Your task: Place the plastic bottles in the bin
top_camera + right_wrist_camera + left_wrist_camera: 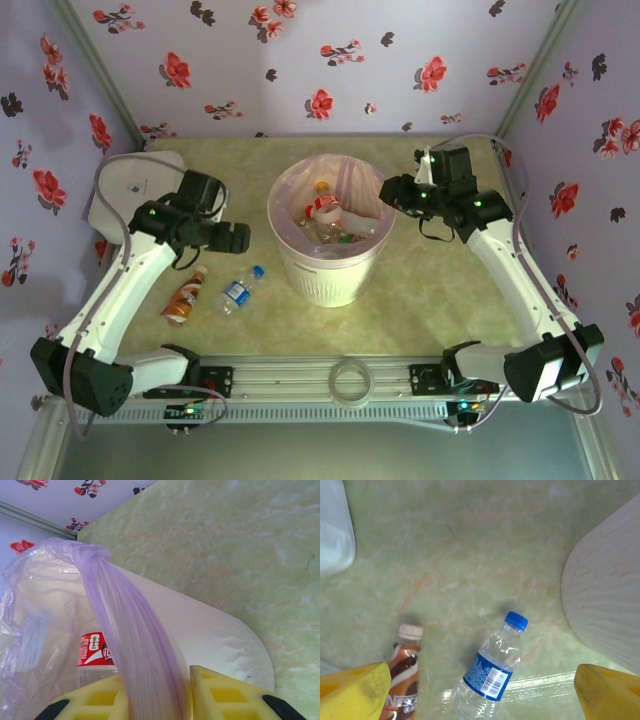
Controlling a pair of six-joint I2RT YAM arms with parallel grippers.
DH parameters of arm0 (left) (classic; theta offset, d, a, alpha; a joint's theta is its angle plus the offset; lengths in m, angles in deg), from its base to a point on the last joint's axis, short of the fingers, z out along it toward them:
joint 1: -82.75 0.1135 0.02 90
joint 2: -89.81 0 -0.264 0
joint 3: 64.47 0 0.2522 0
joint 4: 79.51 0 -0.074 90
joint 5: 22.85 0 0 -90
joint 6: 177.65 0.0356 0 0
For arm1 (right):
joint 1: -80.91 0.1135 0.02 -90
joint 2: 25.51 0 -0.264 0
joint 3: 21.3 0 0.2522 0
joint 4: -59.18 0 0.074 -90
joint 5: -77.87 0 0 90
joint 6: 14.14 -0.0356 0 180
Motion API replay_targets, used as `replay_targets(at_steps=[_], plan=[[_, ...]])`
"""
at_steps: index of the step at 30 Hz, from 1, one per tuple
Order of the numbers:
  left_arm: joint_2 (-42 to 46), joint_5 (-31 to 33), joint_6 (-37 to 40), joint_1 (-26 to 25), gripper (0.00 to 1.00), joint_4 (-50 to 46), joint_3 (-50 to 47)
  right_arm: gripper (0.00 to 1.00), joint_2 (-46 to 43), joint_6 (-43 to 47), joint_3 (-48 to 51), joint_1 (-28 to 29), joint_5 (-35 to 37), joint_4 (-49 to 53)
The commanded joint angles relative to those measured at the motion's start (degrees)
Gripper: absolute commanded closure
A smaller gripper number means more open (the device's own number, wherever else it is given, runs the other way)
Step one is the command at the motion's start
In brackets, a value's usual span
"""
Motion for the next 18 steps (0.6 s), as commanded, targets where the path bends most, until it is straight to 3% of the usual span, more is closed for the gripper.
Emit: replay_targets(at_steps=[1, 7, 18], plan=[[3.04, -1.98, -6.34, 0.3, 0.04, 2.05, -7.94, 0.71, -0.76, -0.82, -0.01, 0.55, -1.56, -3.52], [6.98, -5.99, -9.9, 0.26, 0.01, 9.97, -22.31, 0.71, 0.2, -0.88, -0.35, 0.55, -2.09, -3.66], [0.79, -7.87, -12.94, -3.01, 0.0, 17.05, -29.53, 0.71, 0.76, -0.94, -0.56, 0.55, -1.48, -3.72]])
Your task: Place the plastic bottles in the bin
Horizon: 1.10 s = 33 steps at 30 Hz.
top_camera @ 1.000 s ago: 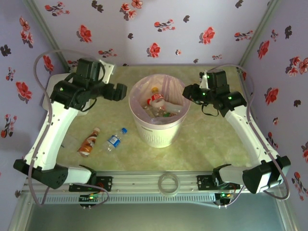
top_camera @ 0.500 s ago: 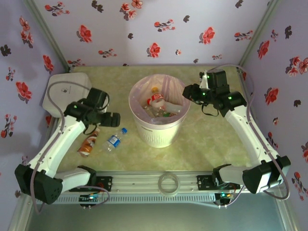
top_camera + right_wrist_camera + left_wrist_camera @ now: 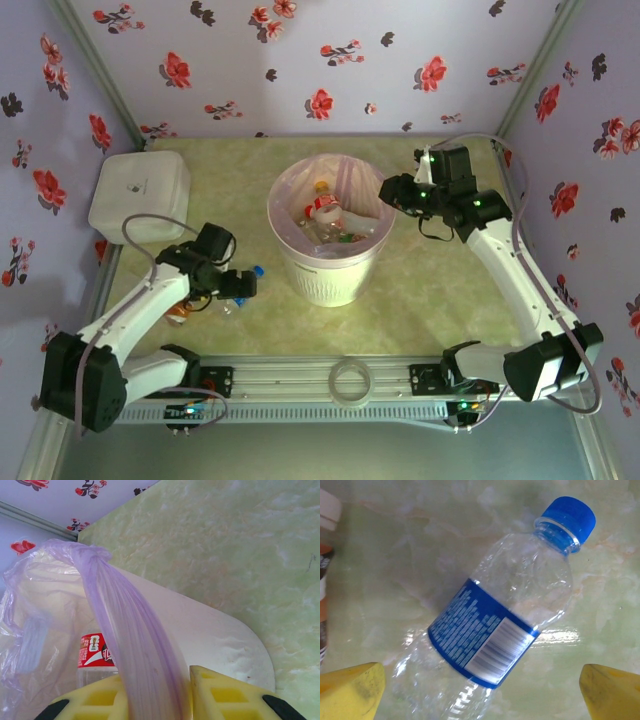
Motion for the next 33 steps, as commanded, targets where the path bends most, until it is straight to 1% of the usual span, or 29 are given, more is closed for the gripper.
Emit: replay_targets(at_steps=[1, 6, 15, 25, 29, 33], plan=[[-3.12, -1.0, -1.86, -1.82, 0.0, 4.31, -1.39, 0.71, 0.44, -0.78, -0.75, 0.56, -1.32, -3.1], [-6.15, -0.92, -3.07, -2.91, 0.02, 6.78, -2.68, 0.71, 0.35, -0.21, -0.83, 0.55, -1.32, -2.81], [-6.63, -0.18, -4.78, -3.31, 0.05, 11.84, -7.62, 0.71, 1.27, -0.35, -1.5, 0.55, -1.73, -2.72], [-8.65, -0.04, -5.0, -3.24, 0.06, 14.13, -9.1, 0.71, 1.47, -0.54, -1.49, 0.61, -0.82, -2.43], [-9.8, -0.06, -5.65, -3.3, 0.09, 15.29, -9.93, 0.71, 1.73, -0.62, -1.74, 0.56, -1.06, -2.74], [-10.14, -0.13, -6.03, -3.31, 0.15, 15.75, -9.96, 0.71, 1.86, -0.57, -1.9, 0.55, -1.18, -2.65]])
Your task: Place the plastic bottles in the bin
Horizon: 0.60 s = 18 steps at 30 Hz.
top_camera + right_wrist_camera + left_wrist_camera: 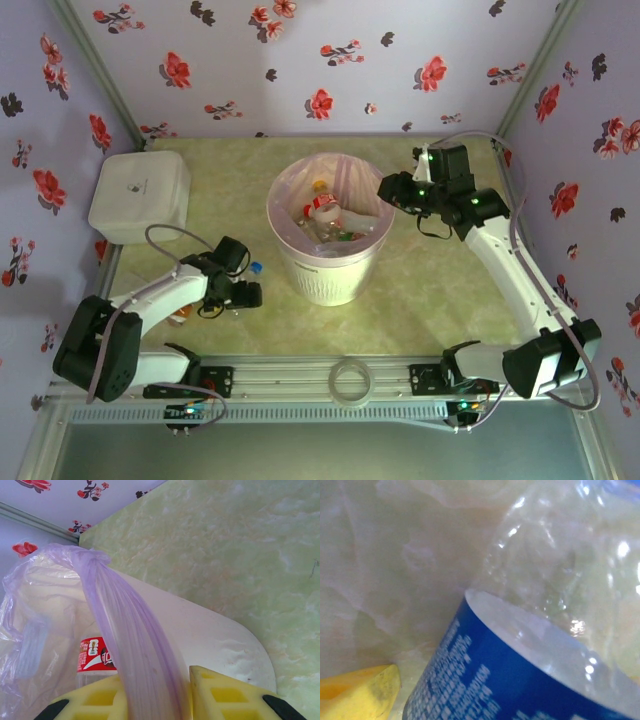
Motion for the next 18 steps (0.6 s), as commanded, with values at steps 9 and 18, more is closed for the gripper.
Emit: replay_targets(at_steps=[9, 18], plan=[[-1.55, -1.86, -1.46, -0.42, 0.29, 4.07, -1.58, 0.71, 0.7, -0.77, -1.06, 0.55, -1.29, -1.8], [-1.11, -2.28, -1.94, -0.4, 0.42, 4.62, -0.95, 0.71, 0.9, -0.98, -0.92, 0.55, -1.26, -2.06]])
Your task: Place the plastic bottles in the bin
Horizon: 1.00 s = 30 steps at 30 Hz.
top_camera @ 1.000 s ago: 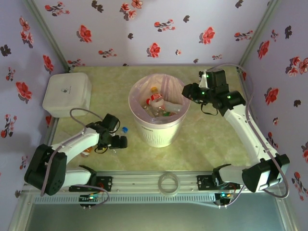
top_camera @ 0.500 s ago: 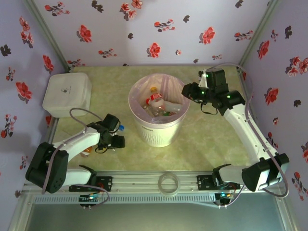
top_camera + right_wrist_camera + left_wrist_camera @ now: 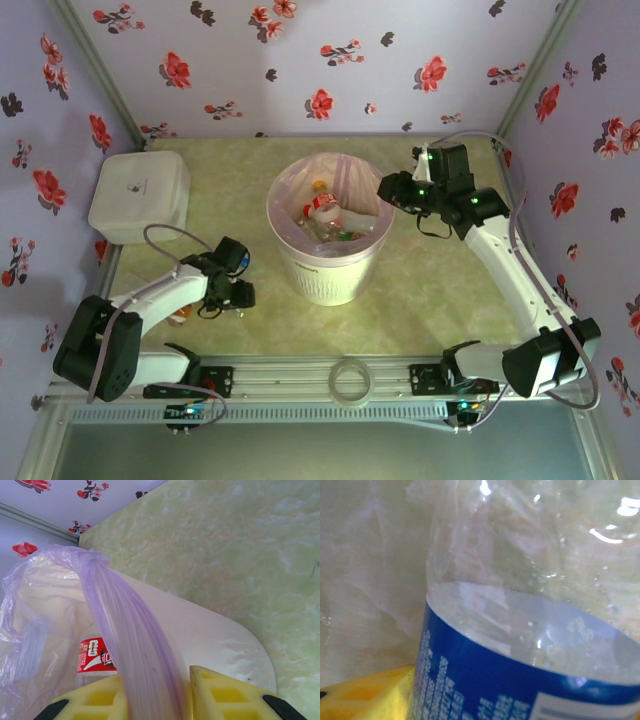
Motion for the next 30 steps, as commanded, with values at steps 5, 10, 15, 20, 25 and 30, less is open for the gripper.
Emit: replay_targets(at_steps=[5, 10, 15, 20, 25, 30], plan=[[-1.15, -4.97, -1.2, -0.41, 0.46, 5.58, 0.95, 0.71, 1.08, -1.37, -0.88, 0.55, -1.7, -2.02], [-1.09, -5.64, -1.36, -0.5, 0.54, 5.84, 3.54, 0.71, 0.55, -1.62, -0.36, 0.6, -1.33, -2.29], [0.52, -5.61, -1.17, -0.46, 0.6, 4.5, 6.4, 0.71, 0.05, -1.94, 0.2, 0.55, -1.36, -2.76], [4.5, -5.28, -1.03, -0.4, 0.73, 2.09, 9.65, 0.71, -0.28, -2.24, 0.49, 0.64, -1.79, -3.29], [8.56, -4.18, -0.2, 0.2, 0.81, -0.8, 15.1, 0.71, -0.91, -2.33, 0.91, 0.64, -2.21, -3.73], [10.6, -4.08, 2.11, 0.7, 0.98, -4.71, 25.92, 0.71, -1.71, -2.32, 1.12, 0.75, -2.43, -3.6]])
